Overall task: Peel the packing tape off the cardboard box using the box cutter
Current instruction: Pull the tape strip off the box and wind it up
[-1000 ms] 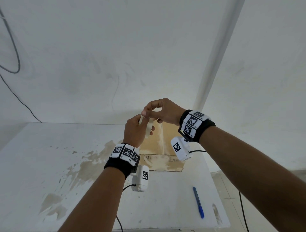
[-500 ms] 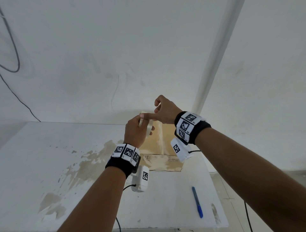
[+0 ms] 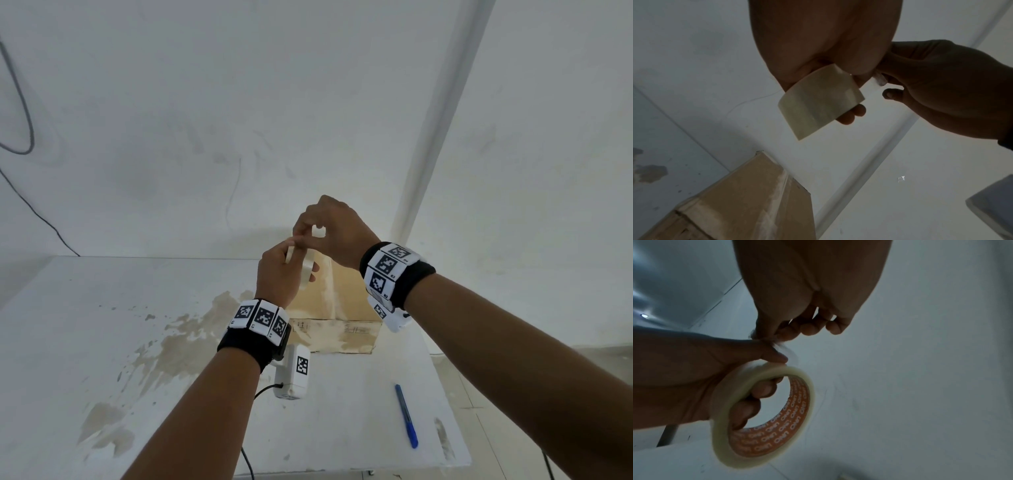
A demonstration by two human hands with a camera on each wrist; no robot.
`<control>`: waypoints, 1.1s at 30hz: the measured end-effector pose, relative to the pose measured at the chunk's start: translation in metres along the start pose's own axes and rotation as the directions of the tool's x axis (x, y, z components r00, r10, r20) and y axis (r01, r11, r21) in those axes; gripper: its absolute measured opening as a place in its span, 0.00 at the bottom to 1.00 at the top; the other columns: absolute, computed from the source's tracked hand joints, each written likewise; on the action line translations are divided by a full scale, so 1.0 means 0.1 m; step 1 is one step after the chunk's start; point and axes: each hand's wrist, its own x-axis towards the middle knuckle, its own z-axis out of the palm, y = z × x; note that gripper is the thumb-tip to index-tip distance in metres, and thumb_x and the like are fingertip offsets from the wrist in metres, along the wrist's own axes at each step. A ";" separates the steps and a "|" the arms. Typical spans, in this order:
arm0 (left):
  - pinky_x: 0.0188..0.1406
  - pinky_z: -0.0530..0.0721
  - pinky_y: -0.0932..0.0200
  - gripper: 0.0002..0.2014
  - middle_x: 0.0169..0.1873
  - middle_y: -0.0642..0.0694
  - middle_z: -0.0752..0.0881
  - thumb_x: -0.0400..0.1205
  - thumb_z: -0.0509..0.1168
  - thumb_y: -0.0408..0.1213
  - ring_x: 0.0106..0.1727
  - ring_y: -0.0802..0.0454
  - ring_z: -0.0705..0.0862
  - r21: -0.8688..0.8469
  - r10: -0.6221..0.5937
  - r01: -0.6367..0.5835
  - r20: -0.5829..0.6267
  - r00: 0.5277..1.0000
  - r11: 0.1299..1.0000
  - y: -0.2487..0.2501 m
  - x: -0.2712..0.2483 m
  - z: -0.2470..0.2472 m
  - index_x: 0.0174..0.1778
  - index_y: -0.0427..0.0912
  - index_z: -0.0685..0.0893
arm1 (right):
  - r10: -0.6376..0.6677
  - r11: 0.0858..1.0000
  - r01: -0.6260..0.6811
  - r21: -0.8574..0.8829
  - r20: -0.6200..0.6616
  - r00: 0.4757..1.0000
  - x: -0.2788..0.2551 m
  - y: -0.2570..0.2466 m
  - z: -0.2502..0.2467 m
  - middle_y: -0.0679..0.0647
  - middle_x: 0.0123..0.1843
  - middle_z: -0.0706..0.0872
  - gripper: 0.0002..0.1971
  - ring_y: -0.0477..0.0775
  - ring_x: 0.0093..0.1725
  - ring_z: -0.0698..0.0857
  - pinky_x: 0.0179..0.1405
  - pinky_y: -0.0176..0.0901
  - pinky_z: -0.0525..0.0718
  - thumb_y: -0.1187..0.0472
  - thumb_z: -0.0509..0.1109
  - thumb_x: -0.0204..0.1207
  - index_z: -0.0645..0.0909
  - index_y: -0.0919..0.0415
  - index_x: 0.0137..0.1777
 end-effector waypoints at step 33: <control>0.24 0.81 0.66 0.16 0.27 0.46 0.91 0.88 0.59 0.42 0.22 0.51 0.86 0.019 0.000 -0.001 0.029 1.000 1.000 0.04 -0.03 -0.10 0.37 0.45 0.86 | 0.032 0.993 -0.046 0.107 0.133 0.991 0.08 0.13 -0.21 0.44 0.47 0.90 0.07 0.41 0.44 0.88 0.47 0.28 0.83 0.61 0.75 0.78 0.90 0.55 0.54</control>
